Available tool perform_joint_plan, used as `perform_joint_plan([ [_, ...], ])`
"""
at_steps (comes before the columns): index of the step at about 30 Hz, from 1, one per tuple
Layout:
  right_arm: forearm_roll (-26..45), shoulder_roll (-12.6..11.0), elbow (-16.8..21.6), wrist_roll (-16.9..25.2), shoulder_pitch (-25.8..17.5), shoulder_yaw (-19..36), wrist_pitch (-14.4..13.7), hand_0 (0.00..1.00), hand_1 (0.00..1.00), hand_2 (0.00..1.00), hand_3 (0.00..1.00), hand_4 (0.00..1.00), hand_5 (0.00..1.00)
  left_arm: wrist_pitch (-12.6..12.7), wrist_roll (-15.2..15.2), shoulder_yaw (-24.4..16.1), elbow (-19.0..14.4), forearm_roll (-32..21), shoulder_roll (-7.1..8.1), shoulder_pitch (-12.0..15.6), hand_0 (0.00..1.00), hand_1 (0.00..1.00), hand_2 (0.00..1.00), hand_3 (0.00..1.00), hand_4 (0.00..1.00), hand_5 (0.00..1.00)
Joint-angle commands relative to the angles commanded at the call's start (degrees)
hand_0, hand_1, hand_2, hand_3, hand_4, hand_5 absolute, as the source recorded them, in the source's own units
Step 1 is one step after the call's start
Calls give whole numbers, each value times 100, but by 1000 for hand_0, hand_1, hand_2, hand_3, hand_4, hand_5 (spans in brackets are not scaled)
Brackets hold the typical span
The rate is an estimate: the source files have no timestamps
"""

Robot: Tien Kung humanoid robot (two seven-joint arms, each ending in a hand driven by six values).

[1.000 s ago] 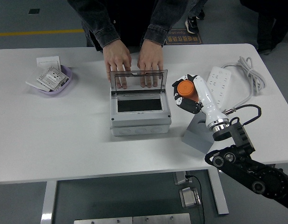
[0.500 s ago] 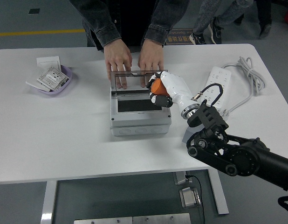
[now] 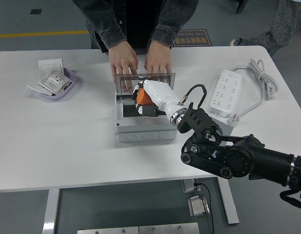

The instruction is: Pick up the cylinder from the cube,place it in the box,flap close box

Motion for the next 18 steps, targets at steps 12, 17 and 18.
perform_joint_plan([
  [12,646,339,-710,212,428,-698,-24,55,109,273,325,229,198,-41,74,-162,0,226,-10,-28,665,697,630,627,721,204],
  [17,734,423,-905,290,483,-762,44,68,118,276,337,230,203,-59,119,-280,0,359,-16,-21,665,696,630,627,721,202],
  [18,727,422,-919,303,491,-746,70,68,118,276,337,230,203,-61,125,-297,0,379,-17,-19,665,696,630,627,721,202],
])
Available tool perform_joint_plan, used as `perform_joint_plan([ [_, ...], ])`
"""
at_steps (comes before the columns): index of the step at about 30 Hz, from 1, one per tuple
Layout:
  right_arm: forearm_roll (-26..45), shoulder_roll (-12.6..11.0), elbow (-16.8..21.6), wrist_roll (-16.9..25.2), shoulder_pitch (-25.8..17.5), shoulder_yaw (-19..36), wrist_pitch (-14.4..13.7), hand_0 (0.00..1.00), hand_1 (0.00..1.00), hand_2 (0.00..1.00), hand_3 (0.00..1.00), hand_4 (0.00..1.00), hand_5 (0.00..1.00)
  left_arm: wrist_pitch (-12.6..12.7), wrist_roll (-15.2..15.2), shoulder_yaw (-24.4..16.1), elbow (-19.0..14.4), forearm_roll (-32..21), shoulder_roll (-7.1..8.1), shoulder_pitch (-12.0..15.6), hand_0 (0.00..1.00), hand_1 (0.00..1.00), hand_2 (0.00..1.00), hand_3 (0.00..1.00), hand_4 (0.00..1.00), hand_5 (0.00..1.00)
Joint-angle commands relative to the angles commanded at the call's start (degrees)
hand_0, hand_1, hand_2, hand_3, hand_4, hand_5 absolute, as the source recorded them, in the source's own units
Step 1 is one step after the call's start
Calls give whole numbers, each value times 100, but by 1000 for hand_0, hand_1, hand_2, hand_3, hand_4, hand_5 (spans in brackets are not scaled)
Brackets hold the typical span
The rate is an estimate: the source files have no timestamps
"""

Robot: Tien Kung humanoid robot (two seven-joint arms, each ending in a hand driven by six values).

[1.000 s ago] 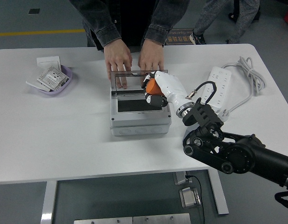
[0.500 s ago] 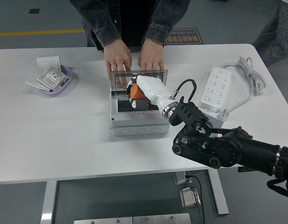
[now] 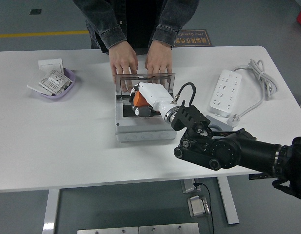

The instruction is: Pick up the cylinder from the cube,place it in the box,flap close box

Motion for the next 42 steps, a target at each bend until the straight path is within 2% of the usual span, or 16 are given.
perform_joint_plan([
  [2,-20,-5,-19,22,16,37,56,80,123,289,372,232,202,-4,12,-36,0,41,-3,3,666,696,630,627,721,204],
  [7,-67,-18,-41,44,45,92,171,80,123,289,372,232,202,-6,15,-58,0,71,-12,-4,666,696,630,627,721,204],
  [8,-69,-17,-44,46,47,92,181,131,225,454,669,540,237,-5,14,-55,0,66,-12,-5,665,697,630,627,720,203],
  [13,-64,4,-67,53,51,38,232,131,225,454,669,540,237,-5,7,-27,0,60,-17,-19,665,697,630,627,720,203],
  [14,-62,7,-73,51,54,17,234,198,345,540,653,878,633,-6,4,-9,0,46,-18,-21,666,697,632,627,719,202],
  [19,-64,9,-85,37,68,-51,236,198,345,540,653,878,633,-11,4,34,0,23,-26,-29,666,697,632,627,719,202],
  [20,-61,8,-87,38,71,-61,234,245,401,552,684,989,749,-12,4,38,0,22,-27,-31,666,696,631,627,719,203],
  [31,-57,0,-84,73,49,-74,188,248,377,560,691,998,774,-19,-3,108,0,-10,-35,-37,666,696,631,626,718,201],
  [32,-65,-2,-79,75,46,-66,185,245,327,513,684,998,799,-19,-4,117,0,-19,-36,-37,666,696,630,625,717,202],
  [36,-148,-43,-13,70,14,21,168,245,327,513,684,998,799,-19,-13,181,0,-79,-45,-30,666,696,630,625,717,202],
  [39,-325,-139,149,2,-38,172,202,235,292,486,678,998,805,-20,-8,170,0,-68,-54,-16,666,696,631,626,719,199],
  [42,-611,-351,466,-145,-142,455,314,235,292,486,678,998,805,-21,2,141,0,-53,-64,2,666,696,631,626,719,199],
])
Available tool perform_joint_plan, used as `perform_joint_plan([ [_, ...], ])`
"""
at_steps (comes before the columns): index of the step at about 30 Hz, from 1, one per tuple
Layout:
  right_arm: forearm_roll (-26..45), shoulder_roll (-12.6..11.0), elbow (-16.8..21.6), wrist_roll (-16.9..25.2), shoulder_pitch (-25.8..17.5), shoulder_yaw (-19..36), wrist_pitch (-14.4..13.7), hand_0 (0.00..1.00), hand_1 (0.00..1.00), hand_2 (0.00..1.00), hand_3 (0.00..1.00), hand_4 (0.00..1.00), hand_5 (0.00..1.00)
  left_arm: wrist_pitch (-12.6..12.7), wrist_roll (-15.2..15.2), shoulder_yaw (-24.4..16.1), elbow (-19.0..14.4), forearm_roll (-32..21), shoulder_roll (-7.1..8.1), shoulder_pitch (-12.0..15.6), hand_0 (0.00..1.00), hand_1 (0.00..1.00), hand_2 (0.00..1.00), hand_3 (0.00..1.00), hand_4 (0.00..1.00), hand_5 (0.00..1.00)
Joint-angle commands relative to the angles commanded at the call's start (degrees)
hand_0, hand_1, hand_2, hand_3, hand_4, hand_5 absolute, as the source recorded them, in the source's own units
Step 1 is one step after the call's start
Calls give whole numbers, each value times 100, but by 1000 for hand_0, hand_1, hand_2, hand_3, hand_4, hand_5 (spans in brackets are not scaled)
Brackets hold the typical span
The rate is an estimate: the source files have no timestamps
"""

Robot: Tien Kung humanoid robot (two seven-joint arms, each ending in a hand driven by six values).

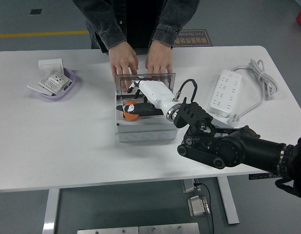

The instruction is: Pick up the cylinder from the cube,place it in the box,flap close box

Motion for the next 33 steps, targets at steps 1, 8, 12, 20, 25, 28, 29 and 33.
perform_joint_plan([
  [1,-83,-76,109,-47,-37,96,38,235,292,486,678,998,805,1,-1,7,0,-10,-3,5,666,696,631,626,719,199],
  [8,-658,-790,1089,-455,-468,942,423,225,277,473,660,998,829,10,-4,44,0,-90,-23,38,666,697,628,626,716,190],
  [12,-926,-1070,1675,-630,-643,1451,593,225,277,473,660,998,829,8,9,-19,0,-40,-18,57,666,697,628,626,716,190],
  [20,-997,-1100,1957,-644,-602,1969,645,221,278,475,656,998,847,8,-3,34,0,-91,-13,49,666,697,625,624,711,175],
  [25,-841,-1027,1660,-574,-481,2000,674,221,278,475,656,998,847,3,2,44,0,-99,-17,45,666,697,625,624,711,175],
  [28,-747,-963,1440,-518,-398,1985,649,221,279,474,655,998,848,1,4,41,0,-92,-15,42,665,696,625,624,710,172],
  [29,-713,-939,1366,-494,-369,1977,630,221,279,474,655,998,848,1,4,45,0,-96,-13,40,665,696,625,624,710,172],
  [33,-534,-804,1016,-408,-221,1891,568,628,608,578,601,998,864,-1,4,56,0,-96,-10,32,665,696,625,623,711,173],
])
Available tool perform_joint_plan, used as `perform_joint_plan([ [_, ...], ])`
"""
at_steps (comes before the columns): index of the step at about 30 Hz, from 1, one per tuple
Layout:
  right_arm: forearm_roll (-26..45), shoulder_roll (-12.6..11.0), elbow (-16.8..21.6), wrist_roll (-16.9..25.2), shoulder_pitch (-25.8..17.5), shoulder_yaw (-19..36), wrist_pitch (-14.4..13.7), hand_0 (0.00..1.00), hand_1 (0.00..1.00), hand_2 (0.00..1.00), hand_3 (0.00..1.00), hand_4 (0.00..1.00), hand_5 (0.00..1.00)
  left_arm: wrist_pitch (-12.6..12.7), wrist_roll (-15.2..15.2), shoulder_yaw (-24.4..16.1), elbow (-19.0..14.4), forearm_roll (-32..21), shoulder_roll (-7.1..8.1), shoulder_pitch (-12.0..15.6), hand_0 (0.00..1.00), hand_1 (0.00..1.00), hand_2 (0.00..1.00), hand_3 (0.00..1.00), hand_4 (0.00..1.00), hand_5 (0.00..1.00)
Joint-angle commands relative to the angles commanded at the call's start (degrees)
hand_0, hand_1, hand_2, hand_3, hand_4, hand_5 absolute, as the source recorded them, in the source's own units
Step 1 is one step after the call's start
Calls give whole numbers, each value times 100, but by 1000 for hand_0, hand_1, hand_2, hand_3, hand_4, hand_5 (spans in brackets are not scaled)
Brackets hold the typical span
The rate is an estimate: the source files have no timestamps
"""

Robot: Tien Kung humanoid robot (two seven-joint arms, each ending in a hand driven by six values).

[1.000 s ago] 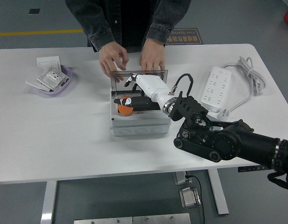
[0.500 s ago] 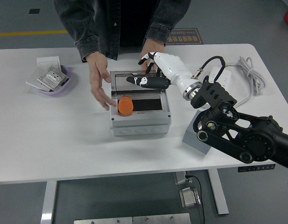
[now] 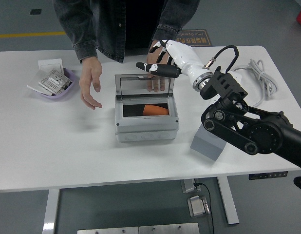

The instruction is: Pick up the cylinder from the cube,place it in the box,flap close box

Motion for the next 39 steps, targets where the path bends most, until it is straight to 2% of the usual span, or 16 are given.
perform_joint_plan([
  [4,190,143,-315,65,144,-164,-40,628,608,578,601,998,864,-6,5,-1,0,11,4,-11,665,696,625,623,711,173],
  [5,233,175,-377,80,172,-210,-51,728,691,673,628,998,873,-6,5,1,0,12,5,-13,665,696,625,623,710,171],
  [12,525,411,-762,183,302,-564,-122,744,702,685,635,998,875,-12,6,19,0,12,8,-26,665,697,624,622,710,171],
  [20,677,575,-913,259,317,-841,-201,751,699,684,630,998,879,-14,6,31,0,13,9,-34,666,697,624,622,710,170],
  [29,630,592,-870,282,229,-979,-234,750,693,679,624,998,895,-22,3,69,0,-11,-11,-34,666,697,624,622,711,169],
  [39,336,304,-348,206,40,-952,-219,747,690,678,624,997,894,-14,-12,84,0,-42,-15,-19,666,696,624,622,711,168],
])
